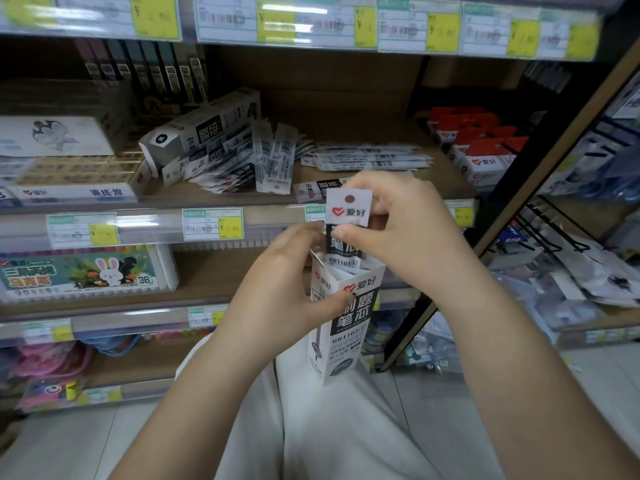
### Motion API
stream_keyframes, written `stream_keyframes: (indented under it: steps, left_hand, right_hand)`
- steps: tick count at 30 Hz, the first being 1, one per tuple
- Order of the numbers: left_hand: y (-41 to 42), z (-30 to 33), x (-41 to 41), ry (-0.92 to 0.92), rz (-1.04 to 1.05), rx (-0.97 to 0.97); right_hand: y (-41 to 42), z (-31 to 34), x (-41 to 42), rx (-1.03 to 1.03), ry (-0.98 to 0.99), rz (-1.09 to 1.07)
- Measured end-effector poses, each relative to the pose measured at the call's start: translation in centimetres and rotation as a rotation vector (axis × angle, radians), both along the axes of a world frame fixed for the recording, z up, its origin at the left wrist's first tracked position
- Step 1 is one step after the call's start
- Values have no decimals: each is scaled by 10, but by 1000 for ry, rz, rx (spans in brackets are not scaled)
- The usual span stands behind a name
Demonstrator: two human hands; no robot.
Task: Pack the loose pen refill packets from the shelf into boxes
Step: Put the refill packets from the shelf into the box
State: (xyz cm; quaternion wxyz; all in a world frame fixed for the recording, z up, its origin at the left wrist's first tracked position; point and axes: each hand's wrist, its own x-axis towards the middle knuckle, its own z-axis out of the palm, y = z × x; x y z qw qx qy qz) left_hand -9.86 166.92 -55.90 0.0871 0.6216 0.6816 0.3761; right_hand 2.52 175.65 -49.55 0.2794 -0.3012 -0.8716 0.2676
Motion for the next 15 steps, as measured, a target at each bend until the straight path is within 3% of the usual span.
stream_keyframes:
  steps: [6,15]
  left_hand:
    - [-1,2,1,-36,-22,0]
    - [1,1,3,-35,-15,-15]
  right_hand:
    - [-5,2,5,-15,-141,12]
    - [-8,8,3,189,-511,9]
